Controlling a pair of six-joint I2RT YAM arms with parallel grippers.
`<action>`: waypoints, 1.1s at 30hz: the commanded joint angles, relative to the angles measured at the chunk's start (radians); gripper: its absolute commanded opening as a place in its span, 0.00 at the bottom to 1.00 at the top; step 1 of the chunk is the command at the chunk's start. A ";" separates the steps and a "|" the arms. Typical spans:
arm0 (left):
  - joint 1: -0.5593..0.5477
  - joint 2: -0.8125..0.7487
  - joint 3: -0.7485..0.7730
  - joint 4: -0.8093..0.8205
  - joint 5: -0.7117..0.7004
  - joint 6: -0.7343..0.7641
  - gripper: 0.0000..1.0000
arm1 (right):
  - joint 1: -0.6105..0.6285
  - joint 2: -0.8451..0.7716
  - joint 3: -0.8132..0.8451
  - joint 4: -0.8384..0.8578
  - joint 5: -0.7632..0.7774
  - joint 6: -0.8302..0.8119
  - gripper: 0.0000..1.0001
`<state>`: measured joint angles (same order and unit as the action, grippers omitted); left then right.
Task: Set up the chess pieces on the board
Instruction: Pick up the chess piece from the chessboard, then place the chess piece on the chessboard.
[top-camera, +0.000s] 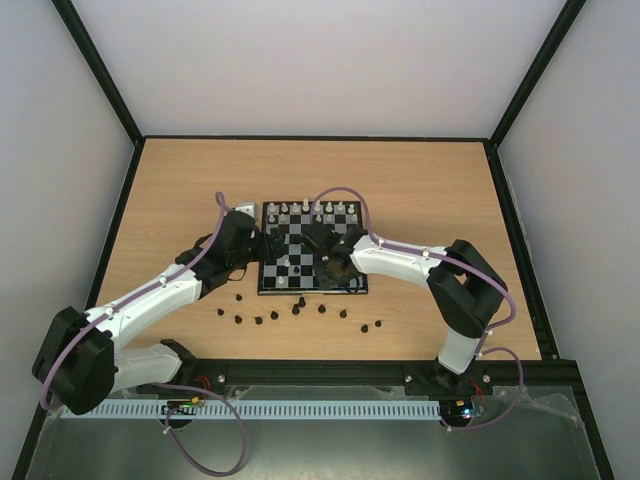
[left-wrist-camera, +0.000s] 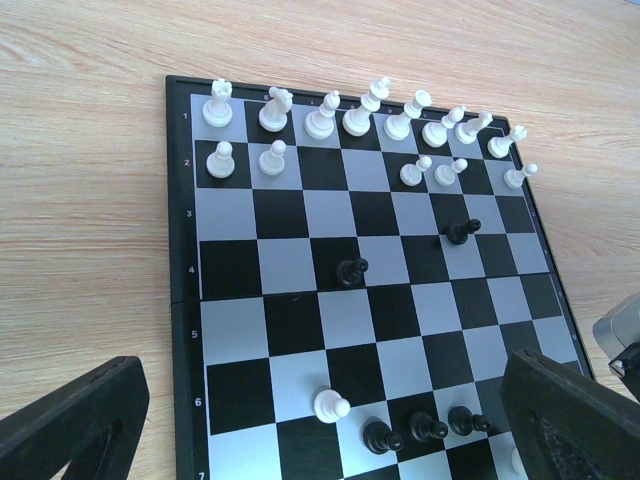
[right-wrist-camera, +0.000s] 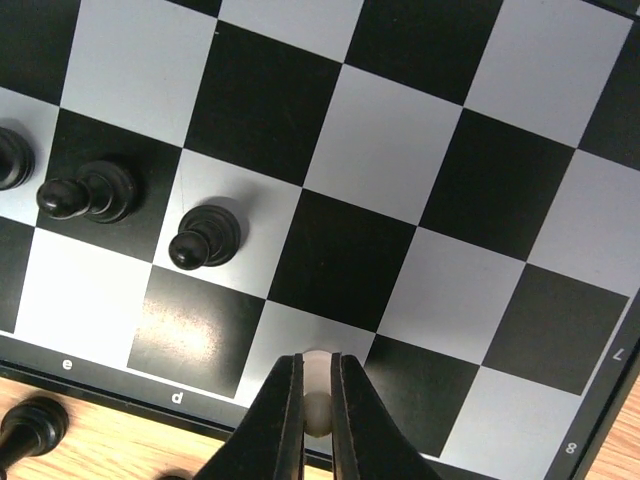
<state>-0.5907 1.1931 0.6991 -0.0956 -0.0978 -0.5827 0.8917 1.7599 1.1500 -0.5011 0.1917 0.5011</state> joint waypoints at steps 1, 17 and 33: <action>0.000 0.009 0.003 0.008 -0.006 0.009 1.00 | -0.015 0.001 0.001 -0.045 0.010 -0.008 0.01; 0.000 0.020 0.004 0.012 -0.002 0.010 1.00 | -0.311 0.151 0.426 -0.175 0.002 -0.131 0.02; 0.000 0.017 0.006 0.007 -0.002 0.011 0.99 | -0.328 0.404 0.646 -0.212 -0.007 -0.160 0.03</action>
<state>-0.5907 1.2072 0.6994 -0.0952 -0.0971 -0.5827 0.5686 2.1452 1.7439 -0.6422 0.1749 0.3565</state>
